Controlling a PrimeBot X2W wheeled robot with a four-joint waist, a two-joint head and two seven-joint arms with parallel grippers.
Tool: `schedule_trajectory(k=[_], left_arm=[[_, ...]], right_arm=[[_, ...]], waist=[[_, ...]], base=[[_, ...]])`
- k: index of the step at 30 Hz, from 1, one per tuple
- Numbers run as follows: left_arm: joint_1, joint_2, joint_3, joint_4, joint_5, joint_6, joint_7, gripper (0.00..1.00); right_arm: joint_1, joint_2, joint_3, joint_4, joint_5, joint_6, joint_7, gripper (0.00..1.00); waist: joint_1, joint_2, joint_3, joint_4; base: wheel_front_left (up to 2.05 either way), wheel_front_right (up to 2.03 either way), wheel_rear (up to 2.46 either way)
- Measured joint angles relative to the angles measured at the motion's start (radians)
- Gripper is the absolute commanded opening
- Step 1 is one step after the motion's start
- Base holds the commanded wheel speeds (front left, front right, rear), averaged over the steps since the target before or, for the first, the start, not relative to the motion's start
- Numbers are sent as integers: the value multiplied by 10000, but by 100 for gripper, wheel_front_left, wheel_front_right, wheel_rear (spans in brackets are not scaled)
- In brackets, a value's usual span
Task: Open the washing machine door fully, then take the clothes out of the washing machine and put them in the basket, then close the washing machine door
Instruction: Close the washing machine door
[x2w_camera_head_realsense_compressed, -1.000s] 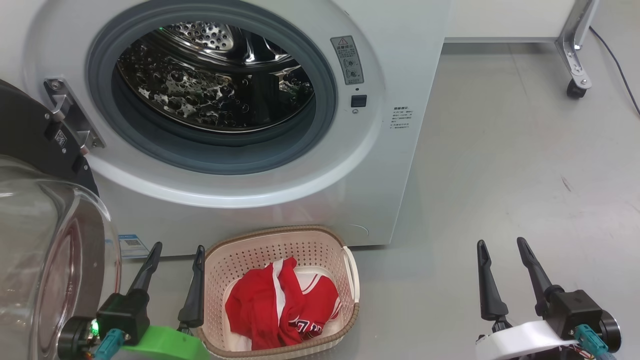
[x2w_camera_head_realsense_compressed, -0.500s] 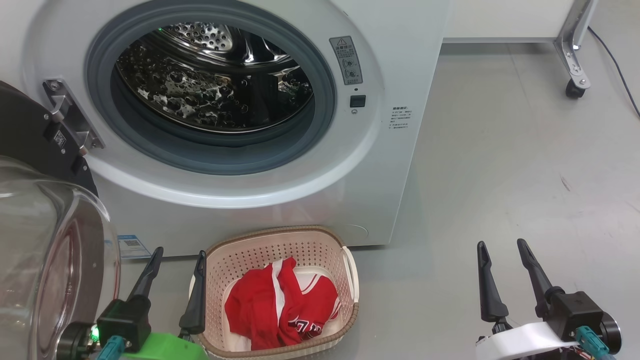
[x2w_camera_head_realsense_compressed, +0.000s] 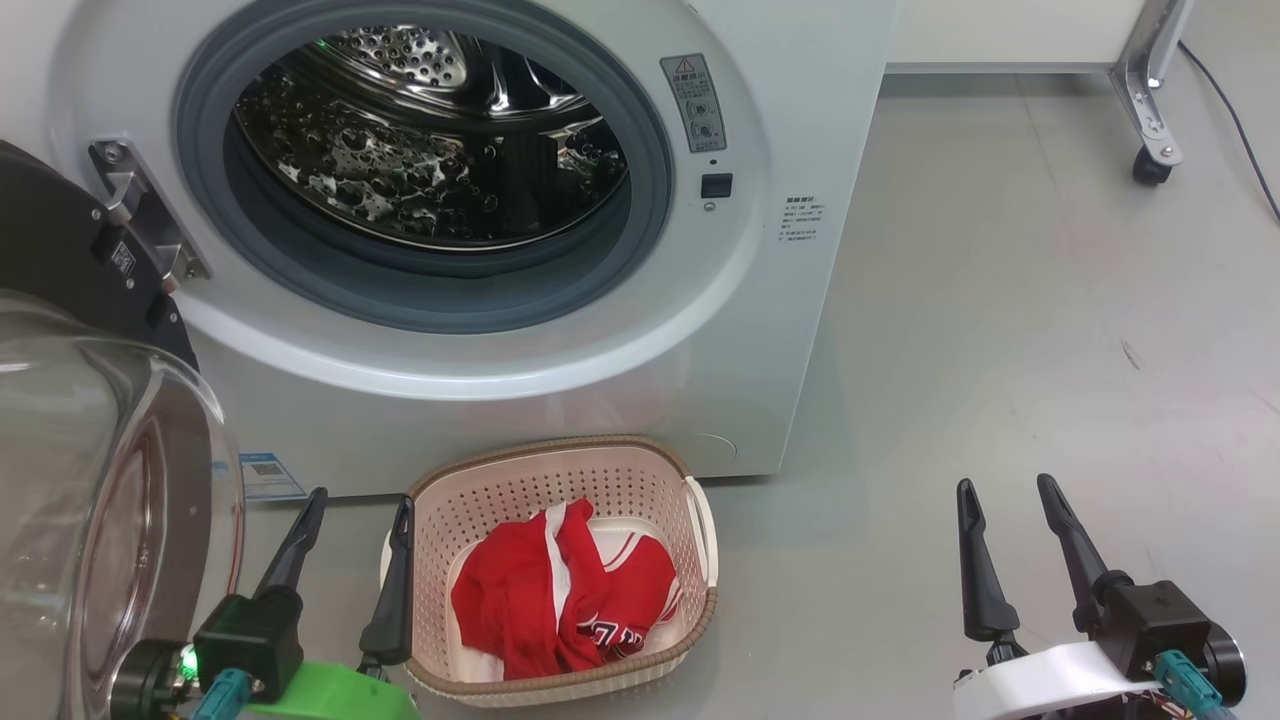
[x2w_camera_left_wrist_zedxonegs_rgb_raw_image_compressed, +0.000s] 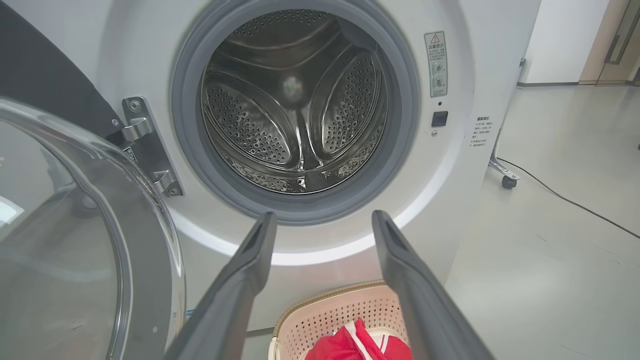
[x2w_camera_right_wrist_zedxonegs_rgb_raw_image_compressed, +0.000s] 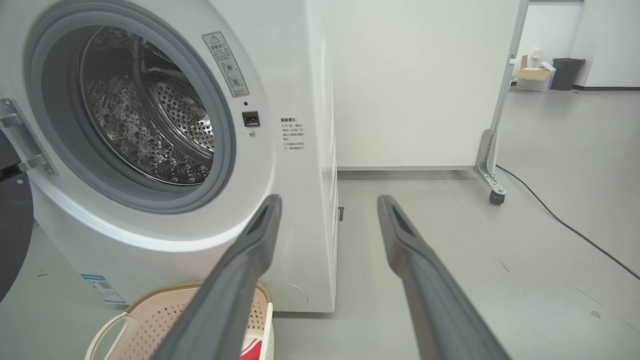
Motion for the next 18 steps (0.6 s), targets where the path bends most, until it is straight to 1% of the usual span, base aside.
schedule_trajectory(k=[18], left_arm=[[152,-23,-67,-380,40,2,109,100]], right_arm=[[-1,8,-29,-33,-73,-2,2,100]], waist=[[0,0,25,33]], base=[[-101,101,0]])
